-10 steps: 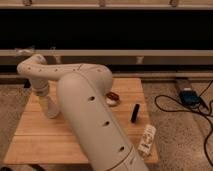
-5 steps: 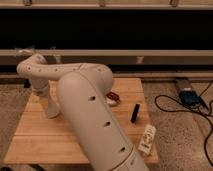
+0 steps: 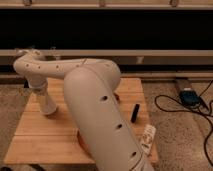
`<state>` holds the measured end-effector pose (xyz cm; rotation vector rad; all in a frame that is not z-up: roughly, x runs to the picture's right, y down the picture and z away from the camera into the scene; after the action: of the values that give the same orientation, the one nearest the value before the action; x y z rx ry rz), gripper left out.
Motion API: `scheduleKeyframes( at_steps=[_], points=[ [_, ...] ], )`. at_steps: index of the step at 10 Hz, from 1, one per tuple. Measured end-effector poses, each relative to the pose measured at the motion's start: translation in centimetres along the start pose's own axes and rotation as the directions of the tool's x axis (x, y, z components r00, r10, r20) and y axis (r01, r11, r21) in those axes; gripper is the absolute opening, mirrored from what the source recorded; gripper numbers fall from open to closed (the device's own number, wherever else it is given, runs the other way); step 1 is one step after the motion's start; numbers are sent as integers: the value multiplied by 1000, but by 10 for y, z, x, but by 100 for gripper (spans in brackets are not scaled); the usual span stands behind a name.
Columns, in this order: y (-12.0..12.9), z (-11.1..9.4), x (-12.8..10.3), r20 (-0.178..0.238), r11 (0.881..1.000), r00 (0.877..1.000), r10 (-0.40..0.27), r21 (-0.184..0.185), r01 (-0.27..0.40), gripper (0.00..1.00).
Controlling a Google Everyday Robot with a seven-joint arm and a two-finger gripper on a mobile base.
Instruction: Place the ceramic cup over the eraser
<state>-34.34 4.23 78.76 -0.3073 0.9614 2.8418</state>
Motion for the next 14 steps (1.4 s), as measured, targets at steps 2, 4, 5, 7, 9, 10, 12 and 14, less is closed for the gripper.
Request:
scheduleKeyframes(
  at_steps=[2,4,5,7,9,10,12,14],
  points=[
    [-1,-37,4,-23,999,1000,-11,-42,10,0],
    [-2,-64,-3,-29,996,1000,-9,-85,6,0],
    [-3,-74,-16,-25,995,1000,5,-104,-8,0],
    [-8,-84,-40,-21,992,999,37,-122,-39,0],
    [-22,-97,-79,-20,985,995,95,-145,-97,0],
    [-28,-104,-94,-21,981,993,118,-155,-120,0],
    [-46,-118,-135,-20,967,983,183,-174,-183,0],
    [-62,-133,-172,-13,952,970,244,-188,-242,0]
  ],
)
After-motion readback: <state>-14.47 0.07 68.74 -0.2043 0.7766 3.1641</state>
